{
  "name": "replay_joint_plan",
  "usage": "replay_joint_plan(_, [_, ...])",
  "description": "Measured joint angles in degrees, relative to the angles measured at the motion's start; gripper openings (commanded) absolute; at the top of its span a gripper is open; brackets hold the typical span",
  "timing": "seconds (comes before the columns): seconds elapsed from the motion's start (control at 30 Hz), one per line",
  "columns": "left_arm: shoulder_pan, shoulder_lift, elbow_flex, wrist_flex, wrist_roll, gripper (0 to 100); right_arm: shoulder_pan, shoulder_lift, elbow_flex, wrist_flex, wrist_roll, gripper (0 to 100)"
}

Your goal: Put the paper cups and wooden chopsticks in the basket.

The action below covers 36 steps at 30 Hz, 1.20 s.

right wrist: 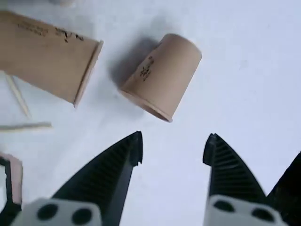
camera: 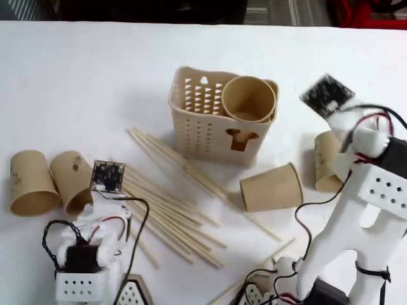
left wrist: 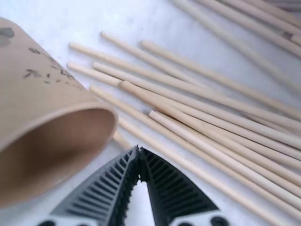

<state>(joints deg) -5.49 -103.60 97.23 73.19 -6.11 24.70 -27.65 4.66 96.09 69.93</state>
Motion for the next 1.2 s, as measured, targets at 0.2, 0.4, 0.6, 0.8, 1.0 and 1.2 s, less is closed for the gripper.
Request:
replay_joint_plan(0.2, [0.0,0.0,0.0,0.0,0.0,3,6.3,0.0,10.9,-7.8,12.5,22.3])
replay_joint_plan(0.4, [0.0,0.0,0.0,0.0,0.0,3,8.2,0.0,24.5,-21.4,17.9,22.3])
replay_joint_plan(0.6, [0.0,0.0,0.0,0.0,0.0,3,8.2,0.0,37.5,-37.1,18.2,22.0])
replay_joint_plan(0.8, [0.0,0.0,0.0,0.0,0.0,3,8.2,0.0,45.7,-49.8,17.8,19.3])
replay_joint_plan(1.0, [0.0,0.0,0.0,0.0,0.0,3,7.2,0.0,47.0,-56.4,9.9,8.2])
replay_joint_plan(1.2, [0.0,0.0,0.0,0.0,0.0,3,5.0,-0.1,46.9,-57.2,3.0,5.3])
